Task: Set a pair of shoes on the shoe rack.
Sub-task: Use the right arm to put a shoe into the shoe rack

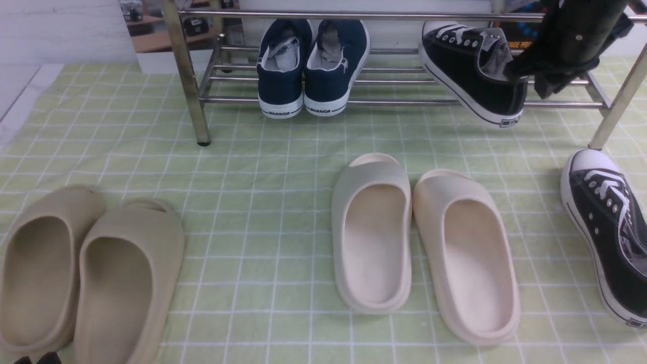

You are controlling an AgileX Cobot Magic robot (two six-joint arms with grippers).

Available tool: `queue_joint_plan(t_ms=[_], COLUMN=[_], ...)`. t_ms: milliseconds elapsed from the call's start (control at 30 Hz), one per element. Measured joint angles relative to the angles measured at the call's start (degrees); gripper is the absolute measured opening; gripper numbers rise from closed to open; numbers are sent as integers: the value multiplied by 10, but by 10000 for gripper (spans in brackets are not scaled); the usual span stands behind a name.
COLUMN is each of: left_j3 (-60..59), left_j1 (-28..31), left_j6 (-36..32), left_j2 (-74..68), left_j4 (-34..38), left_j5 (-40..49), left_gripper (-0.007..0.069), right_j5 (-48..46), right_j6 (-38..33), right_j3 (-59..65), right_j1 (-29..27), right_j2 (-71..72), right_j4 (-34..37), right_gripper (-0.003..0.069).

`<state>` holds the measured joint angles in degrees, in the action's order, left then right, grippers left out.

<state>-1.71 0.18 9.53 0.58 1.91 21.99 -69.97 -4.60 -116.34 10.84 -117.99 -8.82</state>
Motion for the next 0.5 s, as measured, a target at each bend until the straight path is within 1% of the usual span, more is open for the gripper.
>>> queue_joint_plan(t_ms=[33,67,100,267,500], left_j3=[0,0,0,0,0], left_j1=[0,0,0,0,0], left_j6=[0,0,0,0,0], left_j2=[0,0,0,0,0], left_j4=[0,0,0,0,0], left_j5=[0,0,0,0,0], left_gripper=[218,218,220,224,225], right_j5=[17,35,56,128,142], right_j6=[0,0,0,9,10], right_j3=[13,25,32,41,43], right_j1=[-3,-5,-5,-4,8], right_j2=[-6,-16,-22,-54,-54], right_j4=[2,4,4,12,13], right_gripper=[33,3,-2,-3,-3])
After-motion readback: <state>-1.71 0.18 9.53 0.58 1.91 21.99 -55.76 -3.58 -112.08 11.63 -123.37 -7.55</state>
